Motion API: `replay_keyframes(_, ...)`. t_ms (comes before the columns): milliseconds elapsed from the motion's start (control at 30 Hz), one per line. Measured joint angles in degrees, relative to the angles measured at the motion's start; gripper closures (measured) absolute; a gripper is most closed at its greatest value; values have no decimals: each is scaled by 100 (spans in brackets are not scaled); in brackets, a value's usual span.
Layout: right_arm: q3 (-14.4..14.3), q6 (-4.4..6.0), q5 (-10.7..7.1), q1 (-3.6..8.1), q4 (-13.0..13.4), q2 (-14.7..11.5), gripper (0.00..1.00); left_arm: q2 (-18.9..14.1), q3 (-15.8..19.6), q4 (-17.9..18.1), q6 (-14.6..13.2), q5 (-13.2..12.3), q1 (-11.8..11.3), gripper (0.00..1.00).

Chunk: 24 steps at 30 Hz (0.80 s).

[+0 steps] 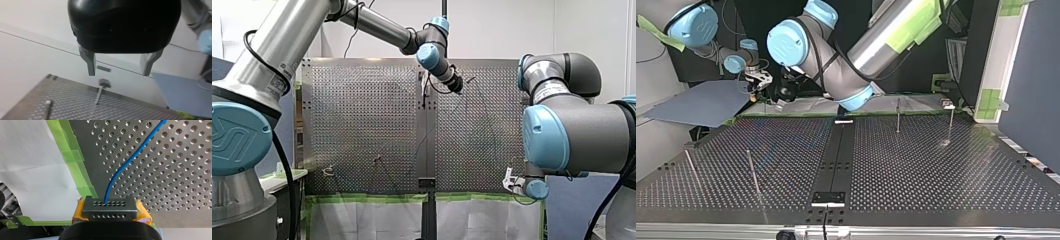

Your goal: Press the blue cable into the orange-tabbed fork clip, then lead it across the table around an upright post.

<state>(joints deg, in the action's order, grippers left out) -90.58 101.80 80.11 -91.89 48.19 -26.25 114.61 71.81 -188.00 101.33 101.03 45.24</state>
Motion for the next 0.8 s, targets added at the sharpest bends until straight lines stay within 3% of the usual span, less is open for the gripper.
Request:
replay_keyframes(133,0,-6,0,0,-1,0,100,-232,234,231,232,72,-27,12)
replay_keyframes(267,3,-13,-2,0,-2,0,100,-443,444,442,442,241,-46,0)
replay_keyframes(533,9,-48,-2,-1,-10,0,100,-752,903,903,897,692,-89,0)
replay_keyframes(800,14,-115,-2,-6,-11,0,100,-767,1339,1337,856,1127,-138,0)
